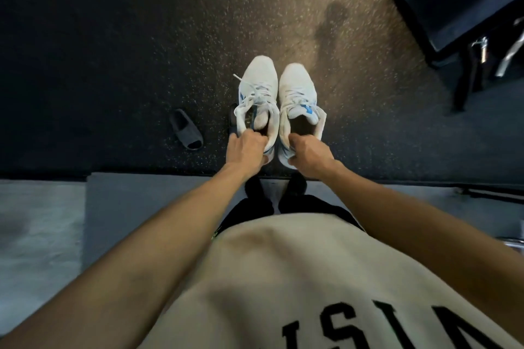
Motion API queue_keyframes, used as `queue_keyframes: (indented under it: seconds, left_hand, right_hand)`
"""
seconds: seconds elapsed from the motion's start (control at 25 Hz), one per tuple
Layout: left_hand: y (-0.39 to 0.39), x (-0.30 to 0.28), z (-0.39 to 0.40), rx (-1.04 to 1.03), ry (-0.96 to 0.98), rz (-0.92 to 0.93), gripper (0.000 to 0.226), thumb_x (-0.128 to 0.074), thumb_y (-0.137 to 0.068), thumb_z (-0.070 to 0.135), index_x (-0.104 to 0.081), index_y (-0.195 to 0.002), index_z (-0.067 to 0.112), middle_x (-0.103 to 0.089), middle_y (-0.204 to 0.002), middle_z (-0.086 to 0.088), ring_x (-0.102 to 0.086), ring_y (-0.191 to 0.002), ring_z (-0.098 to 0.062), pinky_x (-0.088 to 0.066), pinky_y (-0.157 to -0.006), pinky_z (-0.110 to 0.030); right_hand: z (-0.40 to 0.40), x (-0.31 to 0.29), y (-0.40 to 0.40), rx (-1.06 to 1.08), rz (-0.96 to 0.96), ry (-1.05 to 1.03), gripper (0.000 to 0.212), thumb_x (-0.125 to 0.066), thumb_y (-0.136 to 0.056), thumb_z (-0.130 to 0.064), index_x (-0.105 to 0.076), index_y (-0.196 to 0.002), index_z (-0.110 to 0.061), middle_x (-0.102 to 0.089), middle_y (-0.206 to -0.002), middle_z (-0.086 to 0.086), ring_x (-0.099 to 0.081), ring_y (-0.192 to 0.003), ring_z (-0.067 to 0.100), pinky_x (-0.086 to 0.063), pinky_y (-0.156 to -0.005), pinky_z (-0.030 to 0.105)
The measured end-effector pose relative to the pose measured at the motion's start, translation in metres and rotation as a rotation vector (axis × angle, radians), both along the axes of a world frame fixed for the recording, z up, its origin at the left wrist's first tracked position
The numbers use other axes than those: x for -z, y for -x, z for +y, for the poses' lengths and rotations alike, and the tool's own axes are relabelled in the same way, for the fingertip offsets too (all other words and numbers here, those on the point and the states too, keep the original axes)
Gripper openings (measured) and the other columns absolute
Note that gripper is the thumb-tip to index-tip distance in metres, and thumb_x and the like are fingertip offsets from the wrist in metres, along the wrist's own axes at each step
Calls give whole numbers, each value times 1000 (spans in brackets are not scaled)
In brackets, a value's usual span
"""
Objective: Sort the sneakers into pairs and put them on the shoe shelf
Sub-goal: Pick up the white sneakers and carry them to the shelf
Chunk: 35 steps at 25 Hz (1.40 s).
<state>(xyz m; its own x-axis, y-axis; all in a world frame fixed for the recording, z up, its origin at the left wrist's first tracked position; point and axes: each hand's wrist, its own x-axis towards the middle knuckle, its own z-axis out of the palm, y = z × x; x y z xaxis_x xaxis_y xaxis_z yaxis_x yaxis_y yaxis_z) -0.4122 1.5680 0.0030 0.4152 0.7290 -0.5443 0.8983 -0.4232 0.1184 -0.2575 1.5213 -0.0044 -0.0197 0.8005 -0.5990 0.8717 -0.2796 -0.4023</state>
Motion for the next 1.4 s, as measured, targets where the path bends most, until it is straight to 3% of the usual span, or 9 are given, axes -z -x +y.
queue_keyframes:
  seconds: [0.2, 0.64, 0.8, 1.12, 1.4]
  left_hand:
    - [-1, -26, -18, -24, -39, 2, 24, -65, -88, 33, -65, -110, 25, -63, -110, -4, -56, -106, -24, -38, -90, -39]
    - [-47, -56, -19, 131, -94, -16, 22, -67, -86, 27, -64, -108, 23, -63, -110, -7, -57, -107, -28, -37, -93, -40]
    - [-76, -55, -27, 276, -85, -66, 20, -68, -84, 30, -66, -103, 23, -63, -106, -7, -59, -103, -29, -36, -91, -39]
    - [-147, -55, -77, 854, -52, -117, 21, -66, -83, 34, -68, -101, 24, -64, -104, -5, -58, -104, -28, -35, -82, -36]
    - [-225, -63, -205, 1372, -20, -198, 13, -65, -82, 34, -68, -91, 24, -64, -93, -1, -60, -95, -26, -36, -78, -35]
  right_hand:
    - [-17, -22, 2, -38, -16, -33, 31, -65, -84, -23, -54, -110, -11, -64, -107, 15, -61, -94, 35, -53, -81, 47]
    - [-44, -54, -41, 76, -77, -105, 28, -61, -86, -23, -50, -109, -11, -62, -108, 14, -60, -96, 33, -50, -77, 42]
    - [-76, -60, -50, 279, -92, -89, 22, -61, -86, -21, -51, -104, -14, -63, -106, 11, -60, -93, 29, -49, -75, 39]
    - [-183, -73, -39, 913, -101, -61, 21, -62, -82, -19, -41, -84, -22, -59, -94, 5, -50, -76, 22, -38, -65, 32]
    - [-315, -74, -42, 1434, -163, -47, 20, -60, -82, -20, -41, -85, -19, -60, -101, 8, -59, -92, 30, -40, -67, 34]
